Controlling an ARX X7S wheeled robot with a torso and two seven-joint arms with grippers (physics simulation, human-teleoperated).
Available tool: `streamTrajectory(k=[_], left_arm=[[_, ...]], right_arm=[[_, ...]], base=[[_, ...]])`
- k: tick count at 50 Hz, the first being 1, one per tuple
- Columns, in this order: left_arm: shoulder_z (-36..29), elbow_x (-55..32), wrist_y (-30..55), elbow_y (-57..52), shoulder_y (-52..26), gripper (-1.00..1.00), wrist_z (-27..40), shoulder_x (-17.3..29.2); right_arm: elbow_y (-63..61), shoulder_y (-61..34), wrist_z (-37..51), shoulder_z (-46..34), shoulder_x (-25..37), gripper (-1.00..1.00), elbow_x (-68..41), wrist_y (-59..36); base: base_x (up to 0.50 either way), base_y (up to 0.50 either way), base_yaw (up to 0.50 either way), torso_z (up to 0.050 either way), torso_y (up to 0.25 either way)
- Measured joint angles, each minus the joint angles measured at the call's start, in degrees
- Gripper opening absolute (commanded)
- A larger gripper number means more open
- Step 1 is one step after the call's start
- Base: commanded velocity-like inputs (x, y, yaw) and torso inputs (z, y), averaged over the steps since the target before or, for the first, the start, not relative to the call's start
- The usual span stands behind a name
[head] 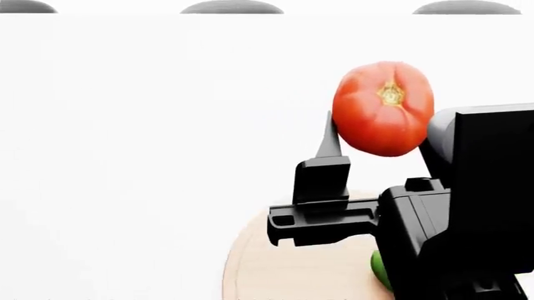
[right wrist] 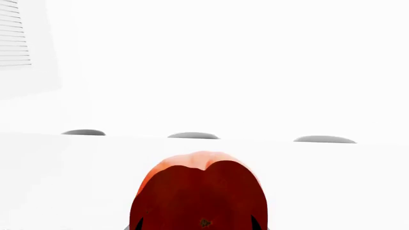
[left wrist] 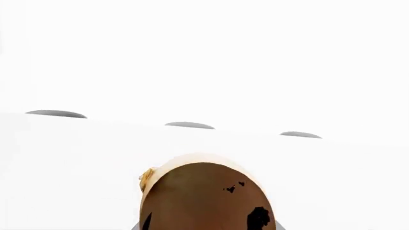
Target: Place the avocado, onion, tomato and bell pepper on the cutting board.
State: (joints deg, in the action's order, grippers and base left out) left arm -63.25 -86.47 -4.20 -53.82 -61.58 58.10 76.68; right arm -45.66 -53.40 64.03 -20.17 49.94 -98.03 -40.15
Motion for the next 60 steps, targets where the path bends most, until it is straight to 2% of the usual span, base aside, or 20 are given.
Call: streamTrajectory(k=[12, 19, 38, 60], left_arm=[[0.2, -0.3, 0.2, -0.2, -0.1, -1.00, 0.2, -0.3], [0.2, -0.4, 0.3, -0.4, 0.0, -1.00, 0.3, -0.5], [0.5, 0.0, 0.2, -0.5, 0.3, -1.00, 0.9, -1.0], [0.8, -0.2, 0.3, -0.8, 0.4, -1.00, 1.2, -1.2]], right_arm=[[0.1, -0.7, 0.1, -0.1, 0.3, -1.00, -0.7, -0.2], [0.8, -2.0, -0.4, -0.3, 0.3, -1.00, -2.2, -0.5], [10.2, -16.8, -3.2, -6.4, -3.8, -1.00, -15.0, -6.5], [22.1, -14.5, -12.3, -13.9, -9.0, -1.00, -8.5, -11.0]], base=[[0.00, -0.50, 0.00, 0.000, 0.000], [0.00, 0.00, 0.00, 0.000, 0.001], [0.00, 0.00, 0.00, 0.000, 0.000], [0.00, 0.00, 0.00, 0.000, 0.000]])
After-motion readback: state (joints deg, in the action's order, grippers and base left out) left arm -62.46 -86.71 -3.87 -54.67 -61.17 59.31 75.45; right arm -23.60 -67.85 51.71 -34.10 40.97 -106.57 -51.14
